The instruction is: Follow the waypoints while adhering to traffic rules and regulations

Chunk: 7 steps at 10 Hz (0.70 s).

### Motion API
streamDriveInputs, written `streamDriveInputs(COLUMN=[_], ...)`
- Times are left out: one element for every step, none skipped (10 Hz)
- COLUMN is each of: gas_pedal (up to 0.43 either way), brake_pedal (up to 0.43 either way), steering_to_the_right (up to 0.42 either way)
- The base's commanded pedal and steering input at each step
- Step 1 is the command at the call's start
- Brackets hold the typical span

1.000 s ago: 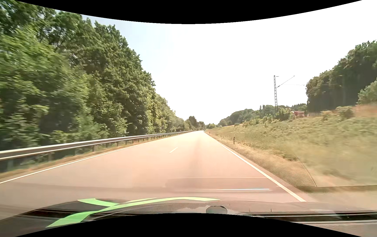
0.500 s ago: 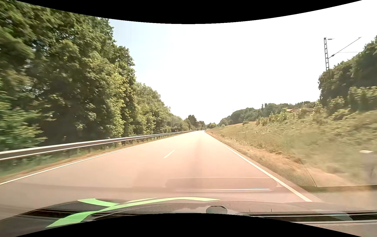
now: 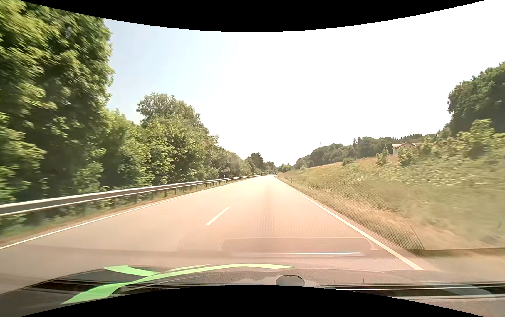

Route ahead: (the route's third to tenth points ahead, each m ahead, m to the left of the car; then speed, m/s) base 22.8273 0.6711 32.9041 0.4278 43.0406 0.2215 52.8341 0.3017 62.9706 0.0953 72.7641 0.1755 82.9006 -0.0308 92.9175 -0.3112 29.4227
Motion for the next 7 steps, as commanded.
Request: streamDriveInputs(gas_pedal=[0.311, 0.311, 0.319, 0.319, 0.331, 0.331, 0.339], brake_pedal=[0.0, 0.0, 0.0, 0.0, 0.0, 0.0, 0.0], steering_to_the_right=[-0.003, -0.003, -0.002, -0.003, -0.003, -0.003, -0.002])
